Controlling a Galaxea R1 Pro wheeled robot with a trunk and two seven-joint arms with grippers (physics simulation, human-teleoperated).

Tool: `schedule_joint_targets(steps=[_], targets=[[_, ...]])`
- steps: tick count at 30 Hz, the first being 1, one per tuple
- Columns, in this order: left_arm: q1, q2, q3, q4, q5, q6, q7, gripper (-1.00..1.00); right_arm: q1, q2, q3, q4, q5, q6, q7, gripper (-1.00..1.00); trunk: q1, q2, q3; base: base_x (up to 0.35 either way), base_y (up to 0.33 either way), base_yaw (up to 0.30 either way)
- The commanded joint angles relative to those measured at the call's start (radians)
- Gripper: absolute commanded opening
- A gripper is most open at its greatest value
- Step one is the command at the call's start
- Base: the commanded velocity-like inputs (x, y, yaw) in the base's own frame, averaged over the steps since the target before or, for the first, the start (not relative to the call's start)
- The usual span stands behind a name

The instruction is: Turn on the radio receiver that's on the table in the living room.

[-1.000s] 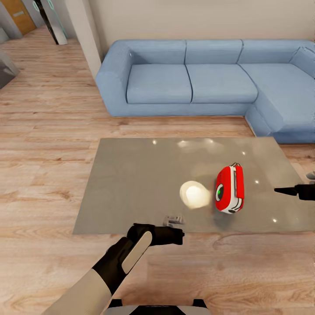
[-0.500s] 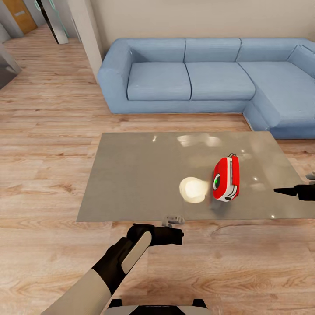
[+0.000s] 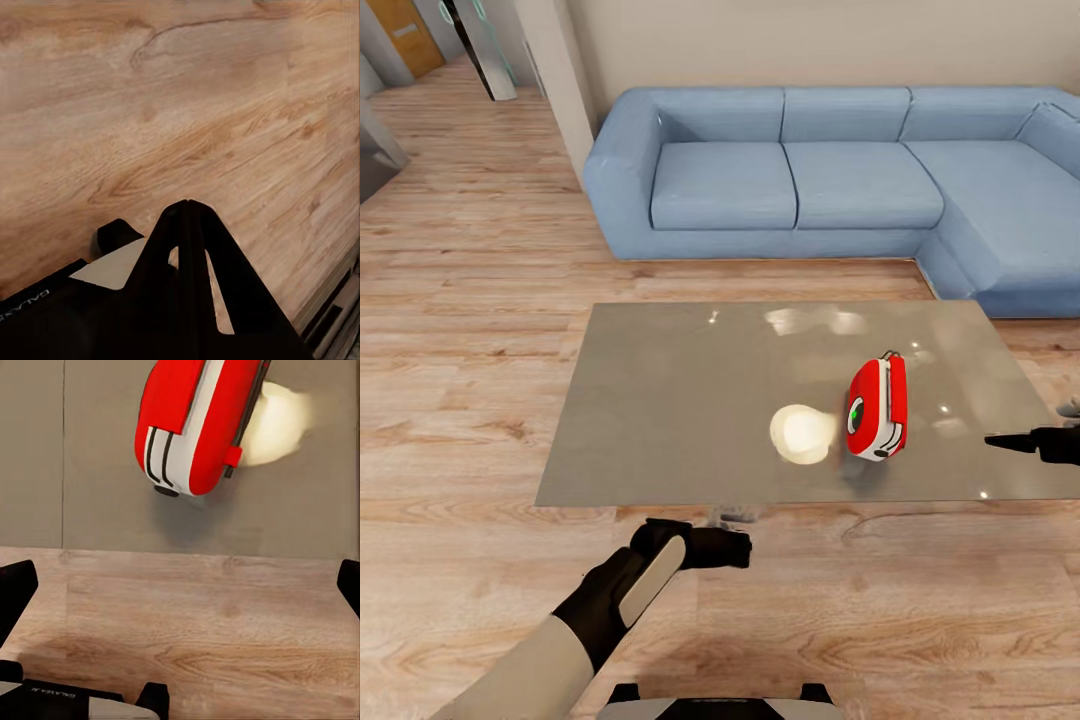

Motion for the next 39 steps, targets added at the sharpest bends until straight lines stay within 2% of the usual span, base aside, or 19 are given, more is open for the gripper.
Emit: schedule_joint_targets(steps=[1, 3, 4, 6, 7, 9, 11, 14, 16, 21, 25, 29, 32, 39], targets=[[0.0, 0.019, 0.0, 0.015, 0.003, -0.001, -0.001, -1.0, 0.0, 0.003, 0.001, 0.015, 0.019, 0.0, 0.0, 1.0, 0.0, 0.0, 0.0, 0.0, 0.0, 0.0], [0.0, 0.052, -0.001, 0.036, 0.005, -0.002, -0.001, -1.0, 0.0, 0.009, 0.001, 0.037, 0.056, -0.003, 0.001, 1.0, 0.0, 0.0, 0.0, 0.0, 0.0, 0.0], [0.0, 0.073, -0.001, 0.045, 0.005, -0.002, -0.002, -1.0, 0.0, 0.02, 0.001, 0.047, 0.082, -0.005, 0.002, 1.0, 0.0, 0.0, 0.0, 0.0, 0.0, 0.0], [0.0, 0.099, -0.001, 0.053, 0.007, -0.001, -0.002, -1.0, 0.0, 0.044, 0.001, 0.056, 0.119, -0.006, 0.002, 1.0, 0.0, 0.0, 0.0, 0.0, 0.0, 0.0], [0.0, 0.106, -0.001, 0.054, 0.008, -0.001, -0.003, -1.0, 0.0, 0.053, 0.001, 0.058, 0.131, -0.007, 0.003, 1.0, 0.0, 0.0, 0.0, 0.0, 0.0, 0.0], [0.0, 0.124, -0.001, 0.057, 0.012, 0.0, -0.003, -1.0, 0.0, 0.084, 0.0, 0.063, 0.18, -0.008, 0.003, 1.0, 0.0, 0.0, 0.0, 0.0, 0.0, 0.0], [0.0, 0.131, 0.0, 0.057, 0.014, 0.001, -0.003, -1.0, 0.0, 0.102, 0.001, 0.071, 0.215, -0.008, 0.004, 1.0, 0.0, 0.0, 0.0, 0.0, 0.0, 0.0], [0.0, 0.143, 0.001, 0.057, 0.014, 0.003, -0.003, -1.0, 0.0, 0.126, 0.001, 0.098, 0.251, -0.013, 0.004, 1.0, 0.0, 0.0, 0.0, 0.0, 0.0, 0.0], [0.0, 0.16, 0.001, 0.057, 0.015, 0.004, -0.004, -1.0, 0.0, 0.146, 0.0, 0.131, 0.272, -0.03, 0.005, 1.0, 0.0, 0.0, 0.0, 0.0, 0.0, 0.0], [0.0, 0.219, 0.001, 0.056, 0.02, 0.005, -0.005, -1.0, 0.0, 0.2, 0.0, 0.253, 0.333, -0.153, 0.003, 1.0, 0.0, 0.0, 0.0, 0.0, 0.0, 0.0], [0.0, 0.258, 0.0, 0.056, 0.05, 0.005, -0.005, -1.0, 0.0, 0.233, 0.0, 0.329, 0.358, -0.25, 0.001, 1.0, 0.0, 0.0, 0.0, 0.0, 0.0, 0.0], [0.0, 0.29, 0.001, 0.056, 0.085, 0.004, -0.006, -1.0, 0.0, 0.245, 0.0, 0.378, 0.365, -0.29, -0.002, 1.0, 0.0, 0.0, 0.001, 0.0, 0.0, 0.0], [0.0, 0.314, 0.001, 0.057, 0.097, 0.004, -0.006, -1.0, 0.0, 0.254, 0.0, 0.412, 0.367, -0.301, -0.003, 1.0, 0.0, 0.0, 0.004, 0.0, 0.0, 0.0], [0.0, 0.339, 0.001, 0.07, 0.105, 0.003, -0.007, -1.0, 0.0, 0.26, 0.0, 0.513, 0.368, -0.345, -0.012, 1.0, 0.0, 0.0, 0.015, 0.0, 0.0, 0.0]])
